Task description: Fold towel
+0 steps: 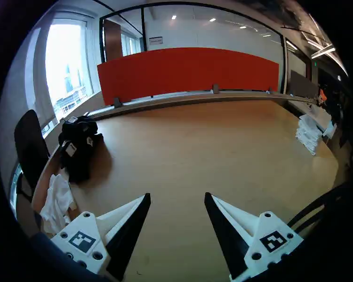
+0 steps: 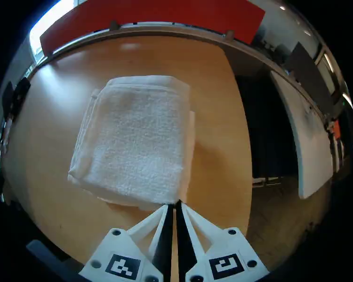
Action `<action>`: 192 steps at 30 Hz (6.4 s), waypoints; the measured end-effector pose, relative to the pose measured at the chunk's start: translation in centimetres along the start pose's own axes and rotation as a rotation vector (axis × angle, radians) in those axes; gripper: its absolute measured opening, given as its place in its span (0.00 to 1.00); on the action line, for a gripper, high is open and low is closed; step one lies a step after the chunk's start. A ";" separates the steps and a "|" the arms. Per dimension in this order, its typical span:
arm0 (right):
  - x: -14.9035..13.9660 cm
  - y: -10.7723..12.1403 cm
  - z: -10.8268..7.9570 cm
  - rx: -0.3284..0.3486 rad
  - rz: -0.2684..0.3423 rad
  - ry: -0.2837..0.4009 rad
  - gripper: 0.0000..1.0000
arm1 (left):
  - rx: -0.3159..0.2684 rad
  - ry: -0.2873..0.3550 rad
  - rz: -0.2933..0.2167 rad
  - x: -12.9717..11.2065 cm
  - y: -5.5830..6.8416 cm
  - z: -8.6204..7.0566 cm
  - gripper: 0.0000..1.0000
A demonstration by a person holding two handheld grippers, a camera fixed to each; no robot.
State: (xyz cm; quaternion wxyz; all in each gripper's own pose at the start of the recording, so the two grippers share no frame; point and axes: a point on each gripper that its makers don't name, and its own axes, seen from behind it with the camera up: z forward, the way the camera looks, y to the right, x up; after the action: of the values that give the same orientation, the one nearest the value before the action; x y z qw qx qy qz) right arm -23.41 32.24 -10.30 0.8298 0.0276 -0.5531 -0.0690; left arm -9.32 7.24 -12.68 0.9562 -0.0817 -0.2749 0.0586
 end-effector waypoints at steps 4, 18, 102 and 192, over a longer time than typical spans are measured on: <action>0.1 0.0 0.0 -0.003 0.002 0.002 0.04 | -0.001 0.000 0.001 0.0 0.0 0.0 0.84; 0.9 -0.1 -1.2 -0.003 -0.004 0.062 0.10 | -0.003 0.004 -0.003 0.2 -0.1 0.1 0.84; 9.3 -1.8 -8.0 -0.214 0.387 0.655 0.96 | 0.031 0.023 -0.053 0.5 -0.8 0.6 0.84; 25.2 -27.0 -21.2 0.073 0.159 1.116 0.97 | 0.110 0.487 -0.116 21.7 -7.3 -0.3 0.84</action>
State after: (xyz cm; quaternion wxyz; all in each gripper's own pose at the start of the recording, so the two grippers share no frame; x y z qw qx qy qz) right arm 3.39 1.24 1.24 0.9976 0.0469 -0.0330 0.0380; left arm 9.65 3.45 -0.33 0.9990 -0.0256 -0.0372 -0.0027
